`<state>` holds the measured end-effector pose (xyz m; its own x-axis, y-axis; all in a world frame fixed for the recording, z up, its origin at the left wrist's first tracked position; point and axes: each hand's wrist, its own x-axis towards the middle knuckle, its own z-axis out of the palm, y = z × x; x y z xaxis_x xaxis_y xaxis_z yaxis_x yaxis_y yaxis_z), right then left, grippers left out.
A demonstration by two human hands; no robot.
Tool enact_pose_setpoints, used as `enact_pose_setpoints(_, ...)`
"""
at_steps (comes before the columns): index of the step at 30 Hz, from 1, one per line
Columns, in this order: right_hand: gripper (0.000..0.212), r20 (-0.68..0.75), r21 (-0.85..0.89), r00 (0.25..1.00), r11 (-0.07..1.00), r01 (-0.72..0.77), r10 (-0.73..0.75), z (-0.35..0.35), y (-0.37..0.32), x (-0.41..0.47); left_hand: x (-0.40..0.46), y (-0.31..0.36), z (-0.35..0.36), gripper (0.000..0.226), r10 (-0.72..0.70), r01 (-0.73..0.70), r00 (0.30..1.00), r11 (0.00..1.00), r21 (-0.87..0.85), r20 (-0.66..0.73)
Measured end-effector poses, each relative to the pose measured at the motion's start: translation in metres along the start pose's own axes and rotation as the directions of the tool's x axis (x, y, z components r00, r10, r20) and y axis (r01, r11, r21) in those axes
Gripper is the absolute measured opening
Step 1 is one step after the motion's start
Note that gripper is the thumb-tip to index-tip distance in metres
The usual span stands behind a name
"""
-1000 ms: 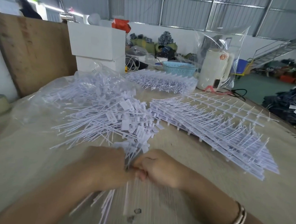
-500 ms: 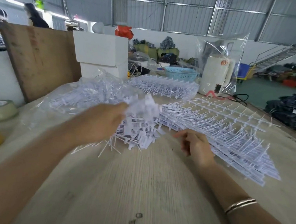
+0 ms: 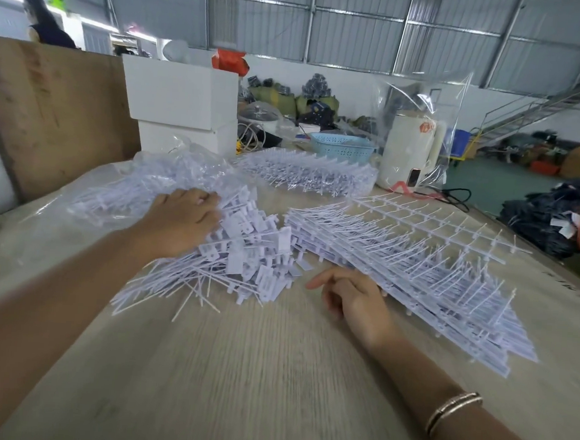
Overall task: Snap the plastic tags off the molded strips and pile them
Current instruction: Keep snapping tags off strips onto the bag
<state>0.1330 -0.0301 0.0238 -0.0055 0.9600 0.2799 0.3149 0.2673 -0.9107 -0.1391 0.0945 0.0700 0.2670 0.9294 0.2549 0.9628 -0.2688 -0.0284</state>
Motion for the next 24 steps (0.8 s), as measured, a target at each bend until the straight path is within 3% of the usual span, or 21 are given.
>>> enact_pose_setpoints(2, 0.049, 0.013, -0.011, 1.0, 1.0, 0.012, -0.012, 0.0, 0.0, 0.0, -0.008, 0.015, -0.021, 0.048, 0.017, -0.035, 0.98, 0.996, -0.088, -0.196)
enact_pose_setpoints(4, 0.048, 0.012, -0.043, 1.0, 0.999, 0.021, -0.021, 0.001, 0.0, -0.001, -0.027, 0.043, -0.039, 0.04, 0.13, -0.222, 0.898, 0.959, -0.178, -0.42)
enact_pose_setpoints(6, 0.047, 0.002, -0.113, 0.999, 0.993, 0.043, -0.043, 0.001, -0.002, -0.002, -0.055, 0.079, -0.045, 0.036, 0.252, -0.431, 0.83, 0.857, -0.284, -0.498)
enact_pose_setpoints(8, 0.047, -0.035, -0.23, 0.995, 0.969, 0.087, -0.097, 0.0, -0.005, -0.003, -0.084, 0.112, -0.034, 0.036, 0.35, -0.516, 0.833, 0.771, -0.374, -0.43)
enact_pose_setpoints(10, 0.043, -0.151, -0.351, 0.973, 0.93, 0.112, -0.174, -0.005, -0.01, -0.003, -0.1, 0.132, -0.013, 0.036, 0.429, -0.543, 0.83, 0.768, -0.341, -0.357)
enact_pose_setpoints(12, 0.026, -0.253, -0.419, 0.94, 0.902, 0.108, -0.23, -0.011, -0.015, 0.001, -0.105, 0.133, 0.008, 0.034, 0.421, -0.516, 0.852, 0.778, -0.358, -0.312)
enact_pose_setpoints(14, 0.019, -0.235, -0.567, 0.938, 0.82, 0.08, -0.254, -0.022, -0.017, 0.011, -0.108, 0.129, 0.024, 0.032, 0.4, -0.485, 0.873, 0.772, -0.411, -0.279)
enact_pose_setpoints(16, 0.028, -0.171, -0.733, 0.969, 0.68, -0.005, -0.177, -0.038, -0.016, 0.026, -0.111, 0.128, 0.033, 0.029, 0.453, -0.511, 0.86, 0.767, -0.388, -0.236)
enact_pose_setpoints(19, 0.036, -0.159, -0.886, 0.983, 0.426, -0.182, 0.09, -0.059, -0.014, 0.047, -0.113, 0.129, 0.035, 0.028, 0.499, -0.54, 0.841, 0.744, -0.393, -0.209)
enact_pose_setpoints(21, 0.035, -0.148, -0.898, 0.959, 0.374, -0.232, 0.242, -0.065, -0.011, 0.055, -0.112, 0.127, 0.036, 0.028, 0.503, -0.535, 0.842, 0.739, -0.409, -0.194)
enact_pose_setpoints(24, 0.032, -0.114, -0.907, 0.962, 0.368, -0.203, 0.249, -0.064, -0.007, 0.059, -0.113, 0.124, 0.036, 0.028, 0.515, -0.53, 0.842, 0.728, -0.436, -0.163)
